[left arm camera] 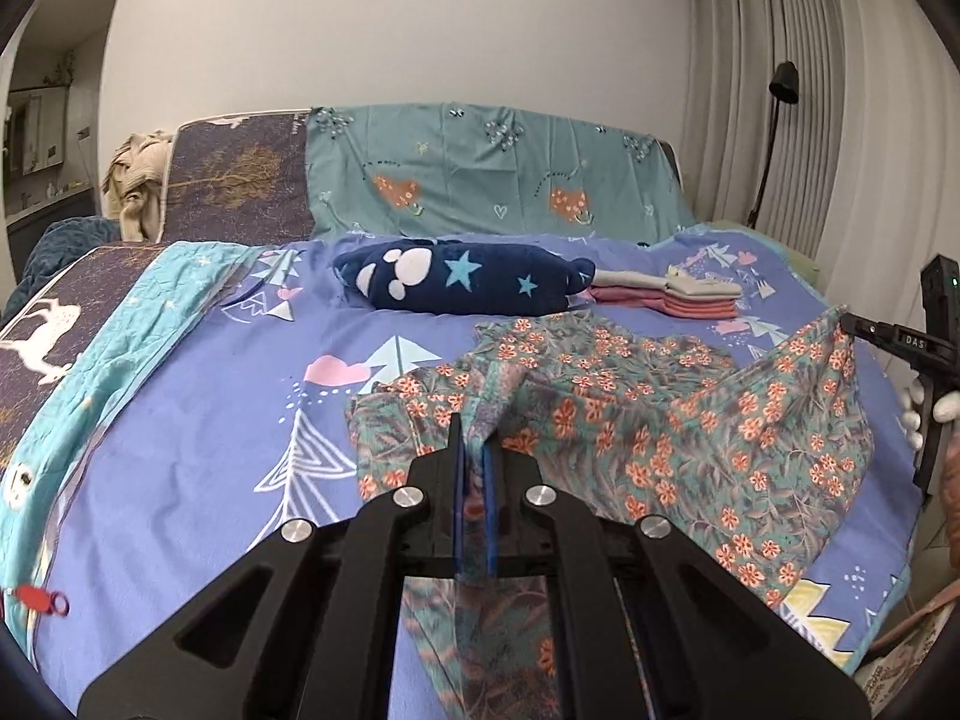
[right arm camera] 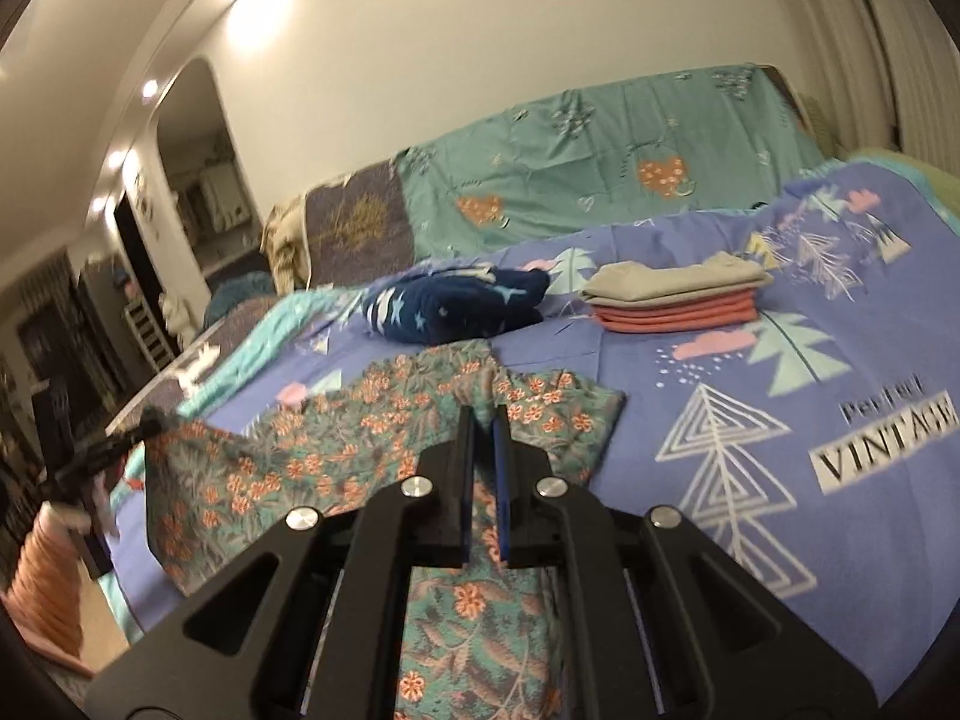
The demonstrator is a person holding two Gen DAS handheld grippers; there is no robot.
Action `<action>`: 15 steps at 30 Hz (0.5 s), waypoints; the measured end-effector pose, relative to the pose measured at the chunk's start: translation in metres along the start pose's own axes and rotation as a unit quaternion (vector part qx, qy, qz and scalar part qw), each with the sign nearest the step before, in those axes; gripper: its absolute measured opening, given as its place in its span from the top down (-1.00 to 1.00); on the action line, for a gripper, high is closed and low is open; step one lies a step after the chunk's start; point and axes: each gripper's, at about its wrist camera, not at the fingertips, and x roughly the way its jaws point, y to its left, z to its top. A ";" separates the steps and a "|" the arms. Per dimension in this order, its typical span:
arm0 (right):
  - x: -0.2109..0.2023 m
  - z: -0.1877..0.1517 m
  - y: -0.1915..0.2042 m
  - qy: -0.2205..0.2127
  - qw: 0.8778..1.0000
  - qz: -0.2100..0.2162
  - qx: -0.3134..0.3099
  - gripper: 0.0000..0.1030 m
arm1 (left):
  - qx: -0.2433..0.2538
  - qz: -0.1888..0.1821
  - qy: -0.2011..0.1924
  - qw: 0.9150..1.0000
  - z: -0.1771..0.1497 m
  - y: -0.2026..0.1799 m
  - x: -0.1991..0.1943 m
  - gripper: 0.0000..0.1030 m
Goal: Fold small clothes
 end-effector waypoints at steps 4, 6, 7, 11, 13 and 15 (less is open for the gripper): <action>0.015 0.010 -0.008 0.002 1.000 -0.010 0.001 0.90 | 0.001 0.016 -0.002 1.000 0.009 0.005 0.013 0.91; 0.020 0.017 -0.015 -0.001 1.000 -0.021 0.010 0.90 | -0.003 0.029 -0.005 1.000 0.017 0.011 0.019 0.91; 0.023 0.021 -0.018 -0.002 1.000 -0.025 0.013 0.90 | -0.006 0.036 -0.007 0.999 0.022 0.015 0.022 0.91; 0.049 0.045 -0.027 -0.004 0.999 -0.039 0.001 0.90 | -0.006 0.055 -0.011 0.998 0.044 0.025 0.040 0.91; 0.067 0.058 -0.029 0.000 0.999 -0.043 -0.011 0.90 | 0.007 0.063 -0.008 0.998 0.059 0.027 0.057 0.91; 0.087 0.069 -0.033 0.009 0.999 -0.049 -0.015 0.90 | 0.018 0.066 0.003 0.998 0.073 0.030 0.080 0.91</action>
